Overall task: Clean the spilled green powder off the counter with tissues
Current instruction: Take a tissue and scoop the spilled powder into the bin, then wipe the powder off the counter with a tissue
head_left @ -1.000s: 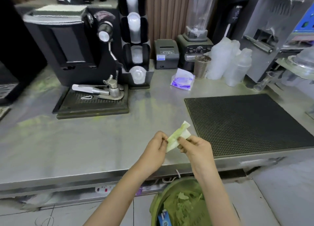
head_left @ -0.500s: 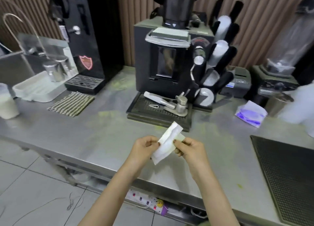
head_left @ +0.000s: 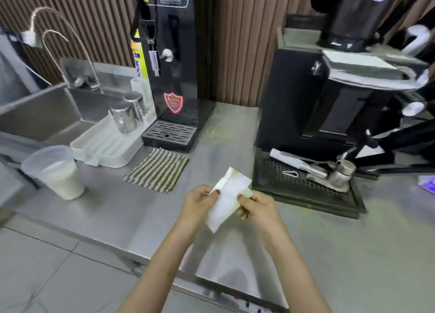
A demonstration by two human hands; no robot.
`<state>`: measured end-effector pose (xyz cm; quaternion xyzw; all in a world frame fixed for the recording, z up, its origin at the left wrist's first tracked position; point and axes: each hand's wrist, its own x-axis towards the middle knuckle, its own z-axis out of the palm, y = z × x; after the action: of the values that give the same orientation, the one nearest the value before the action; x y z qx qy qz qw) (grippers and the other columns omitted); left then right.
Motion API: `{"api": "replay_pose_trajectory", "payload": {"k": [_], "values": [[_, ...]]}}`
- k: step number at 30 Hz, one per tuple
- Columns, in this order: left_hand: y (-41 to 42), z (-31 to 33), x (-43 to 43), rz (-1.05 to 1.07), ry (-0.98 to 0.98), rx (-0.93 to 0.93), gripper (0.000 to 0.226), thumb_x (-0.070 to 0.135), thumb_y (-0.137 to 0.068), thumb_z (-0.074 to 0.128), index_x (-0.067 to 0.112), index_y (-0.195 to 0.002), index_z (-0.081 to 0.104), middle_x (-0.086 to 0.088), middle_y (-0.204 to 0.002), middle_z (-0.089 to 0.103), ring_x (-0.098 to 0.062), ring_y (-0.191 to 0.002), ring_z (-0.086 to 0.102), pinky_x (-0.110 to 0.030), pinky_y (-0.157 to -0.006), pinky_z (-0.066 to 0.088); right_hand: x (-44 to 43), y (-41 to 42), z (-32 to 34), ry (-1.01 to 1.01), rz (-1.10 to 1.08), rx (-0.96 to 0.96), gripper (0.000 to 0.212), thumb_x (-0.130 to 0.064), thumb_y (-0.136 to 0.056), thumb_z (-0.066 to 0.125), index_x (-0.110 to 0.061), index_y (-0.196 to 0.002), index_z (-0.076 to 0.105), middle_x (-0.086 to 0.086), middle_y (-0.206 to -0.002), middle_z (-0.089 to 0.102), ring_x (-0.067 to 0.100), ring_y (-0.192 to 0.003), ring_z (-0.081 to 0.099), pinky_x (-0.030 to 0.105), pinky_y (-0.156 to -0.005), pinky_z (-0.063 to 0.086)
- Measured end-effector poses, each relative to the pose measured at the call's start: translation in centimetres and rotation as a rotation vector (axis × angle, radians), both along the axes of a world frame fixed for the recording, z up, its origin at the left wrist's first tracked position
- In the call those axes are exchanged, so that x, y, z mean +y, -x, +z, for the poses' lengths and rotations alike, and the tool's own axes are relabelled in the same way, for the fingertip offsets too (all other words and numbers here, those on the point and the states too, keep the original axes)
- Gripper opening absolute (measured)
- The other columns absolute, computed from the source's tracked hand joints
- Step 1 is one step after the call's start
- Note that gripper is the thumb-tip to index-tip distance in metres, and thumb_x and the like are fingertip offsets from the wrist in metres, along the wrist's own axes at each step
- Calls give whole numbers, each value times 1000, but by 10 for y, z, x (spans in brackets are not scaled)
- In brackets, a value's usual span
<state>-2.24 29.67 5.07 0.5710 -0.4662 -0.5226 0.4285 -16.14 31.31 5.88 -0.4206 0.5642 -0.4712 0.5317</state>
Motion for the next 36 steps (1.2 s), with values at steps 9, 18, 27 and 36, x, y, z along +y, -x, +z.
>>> {"api": "replay_pose_trajectory", "payload": {"k": [9,18,27,36], "values": [[-26,-3,-47,-48,-16,102,8,14,-90,54,9,-96,53,-5,-86,62,-13,-73,59,-13,-51,45,-38,-31,6,-13,-164,110,16,-1,-85,49,-1,-83,64,12,-77,62,21,-73,57,36,-68,47],[-32,0,-98,-87,-162,187,5,7,-86,58,6,-91,60,-8,-77,63,-20,-66,57,-31,-61,45,-90,-34,10,-9,-143,31,20,2,-86,52,-8,-91,68,9,-90,71,19,-83,66,35,-79,53],[-17,-11,-158,-17,-128,14,22,-7,-86,42,4,-78,60,-2,-68,59,-11,-57,54,-13,-44,42,-150,-23,-2,-84,-157,-38,19,2,-88,50,-3,-99,66,11,-92,70,23,-83,63,32,-73,50],[-2,-43,-208,58,18,-205,21,5,-89,49,10,-71,59,1,-67,57,-8,-63,51,-11,-53,36,-213,-19,-27,-254,-218,-231,8,-10,-90,53,-10,-95,60,5,-86,68,23,-81,64,36,-75,52]]}}
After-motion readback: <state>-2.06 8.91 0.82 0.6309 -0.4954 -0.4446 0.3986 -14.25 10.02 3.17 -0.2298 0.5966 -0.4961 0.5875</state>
